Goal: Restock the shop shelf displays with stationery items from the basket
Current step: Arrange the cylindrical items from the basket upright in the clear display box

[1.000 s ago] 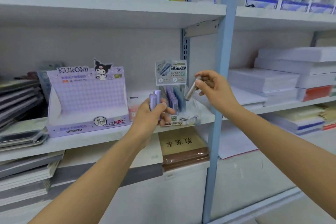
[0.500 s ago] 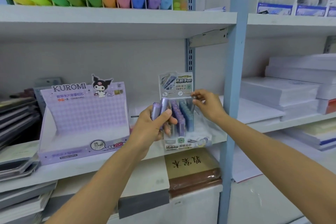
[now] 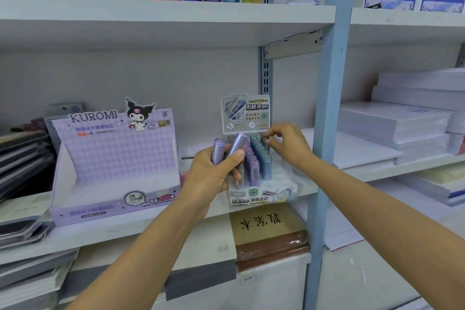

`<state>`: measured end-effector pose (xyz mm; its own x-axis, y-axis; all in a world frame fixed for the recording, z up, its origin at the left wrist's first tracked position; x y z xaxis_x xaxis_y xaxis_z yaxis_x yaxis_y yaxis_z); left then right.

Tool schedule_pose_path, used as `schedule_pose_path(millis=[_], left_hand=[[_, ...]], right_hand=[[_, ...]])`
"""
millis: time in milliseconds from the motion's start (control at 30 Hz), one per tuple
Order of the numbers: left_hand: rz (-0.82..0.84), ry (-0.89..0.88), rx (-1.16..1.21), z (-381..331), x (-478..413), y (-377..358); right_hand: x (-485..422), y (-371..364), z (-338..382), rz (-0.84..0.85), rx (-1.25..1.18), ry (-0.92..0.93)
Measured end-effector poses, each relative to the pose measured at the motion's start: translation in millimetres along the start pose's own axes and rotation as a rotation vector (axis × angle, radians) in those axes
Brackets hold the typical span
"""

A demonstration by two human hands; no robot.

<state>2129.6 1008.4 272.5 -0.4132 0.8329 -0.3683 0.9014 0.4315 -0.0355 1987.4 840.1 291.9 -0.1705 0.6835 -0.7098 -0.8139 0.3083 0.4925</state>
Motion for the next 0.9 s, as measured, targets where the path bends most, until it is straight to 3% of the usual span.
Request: schedule_pose_path(millis=[167, 267, 367, 500, 700, 900], left_hand=[[-0.036, -0.007, -0.015, -4, 3, 4], [-0.045, -0.025, -0.030, -8, 5, 3], [-0.050, -0.055, -0.037, -15, 7, -2], [-0.064, -0.099, -0.023, -27, 14, -5], [-0.244, 0.079, 0.177, -22, 12, 11], [-0.194, 0.081, 0.216, -28, 19, -2]], right_hand=[[5, 17, 15, -0.019, -0.033, 0.002], [16, 42, 48, -0.066, -0.413, -0.004], [31, 54, 80, 0.103, -0.773, -0.008], [53, 51, 107, 0.326, -0.782, 0.091], [60, 61, 92, 0.192, -0.998, -0.077], [79, 52, 97, 0.300, -0.899, -0.070]])
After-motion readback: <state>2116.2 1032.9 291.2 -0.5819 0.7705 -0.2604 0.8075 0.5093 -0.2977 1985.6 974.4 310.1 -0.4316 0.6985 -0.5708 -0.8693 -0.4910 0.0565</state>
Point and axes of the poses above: each hand's wrist, its own x-axis away from the middle knuckle, its own y-axis out of the back of the hand, z = x × y, the point moved 9 cm from there along -x, towards the middle knuckle, and after that the axes turned 12 degrees about -z, right-handed, at the moved point
